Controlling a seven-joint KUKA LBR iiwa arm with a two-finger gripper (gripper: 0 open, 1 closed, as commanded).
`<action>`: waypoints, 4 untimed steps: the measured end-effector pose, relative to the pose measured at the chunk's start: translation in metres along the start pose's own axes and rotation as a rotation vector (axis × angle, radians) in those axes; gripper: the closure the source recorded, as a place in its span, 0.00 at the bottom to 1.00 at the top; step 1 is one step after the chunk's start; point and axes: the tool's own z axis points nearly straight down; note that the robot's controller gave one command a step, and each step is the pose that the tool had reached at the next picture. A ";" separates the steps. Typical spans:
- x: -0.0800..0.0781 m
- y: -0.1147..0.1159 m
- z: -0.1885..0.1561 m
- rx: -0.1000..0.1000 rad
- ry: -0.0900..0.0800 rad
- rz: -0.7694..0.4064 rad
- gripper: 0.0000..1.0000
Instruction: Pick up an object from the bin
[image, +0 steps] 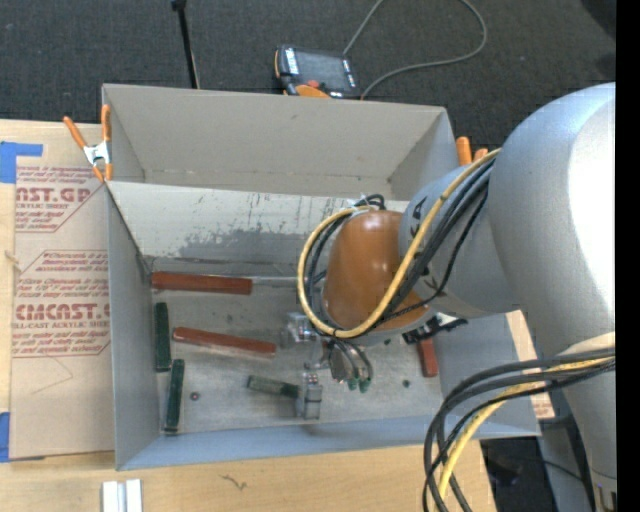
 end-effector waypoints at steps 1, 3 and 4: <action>-0.001 -0.002 -0.004 0.001 -0.005 0.004 1.00; -0.041 0.027 -0.113 0.001 -0.008 0.059 0.00; -0.004 0.071 0.001 0.002 0.001 0.098 0.00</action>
Offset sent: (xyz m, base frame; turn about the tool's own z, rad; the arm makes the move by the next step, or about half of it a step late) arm 0.0000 0.0000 0.0000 0.0000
